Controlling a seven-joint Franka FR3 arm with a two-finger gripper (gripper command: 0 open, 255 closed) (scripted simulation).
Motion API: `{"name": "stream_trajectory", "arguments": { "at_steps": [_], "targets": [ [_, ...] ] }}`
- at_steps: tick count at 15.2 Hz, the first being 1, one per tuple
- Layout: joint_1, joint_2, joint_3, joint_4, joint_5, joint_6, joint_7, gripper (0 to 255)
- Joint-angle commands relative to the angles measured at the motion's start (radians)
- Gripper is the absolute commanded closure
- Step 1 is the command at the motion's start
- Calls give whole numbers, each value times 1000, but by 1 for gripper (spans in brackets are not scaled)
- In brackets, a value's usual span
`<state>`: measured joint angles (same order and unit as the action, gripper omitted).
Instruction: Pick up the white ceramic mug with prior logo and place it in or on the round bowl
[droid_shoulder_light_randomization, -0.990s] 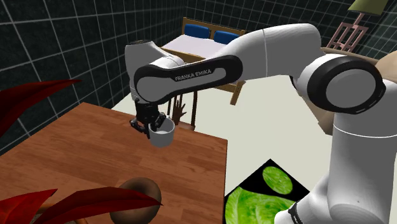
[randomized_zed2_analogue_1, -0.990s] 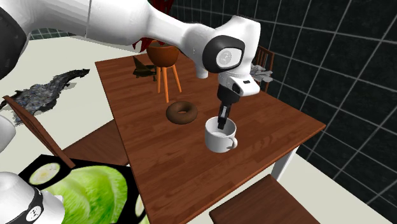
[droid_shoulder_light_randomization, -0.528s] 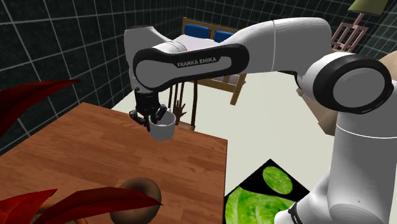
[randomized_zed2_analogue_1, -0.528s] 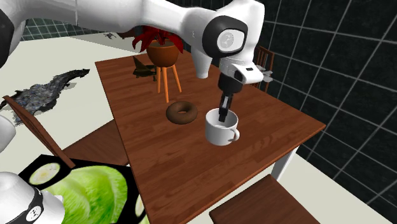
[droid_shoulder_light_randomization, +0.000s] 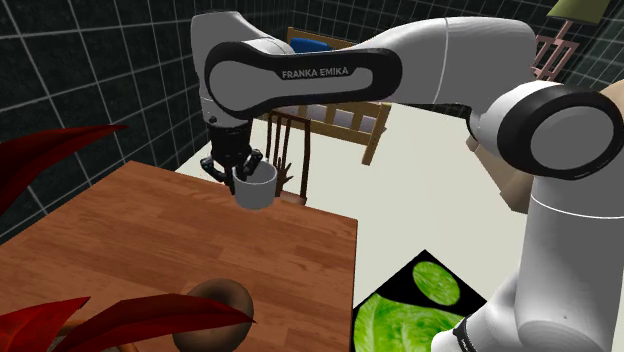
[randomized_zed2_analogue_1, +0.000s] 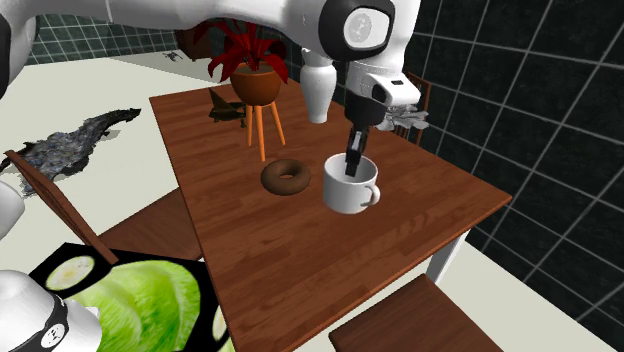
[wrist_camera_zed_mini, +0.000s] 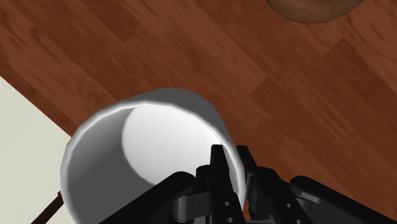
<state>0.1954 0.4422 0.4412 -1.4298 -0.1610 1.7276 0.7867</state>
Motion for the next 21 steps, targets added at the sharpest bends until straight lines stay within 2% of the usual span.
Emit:
{"name": "stream_trajectory", "arguments": {
  "at_steps": [1, 9, 18, 21],
  "targets": [
    [9, -16, 8, -10, 6, -6, 17, 255],
    [103, -75, 63, -92, 27, 19, 171, 255],
    [239, -64, 121, -79, 21, 15, 362, 255],
    [237, -59, 119, -113, 18, 53, 363, 255]
  ]
}}
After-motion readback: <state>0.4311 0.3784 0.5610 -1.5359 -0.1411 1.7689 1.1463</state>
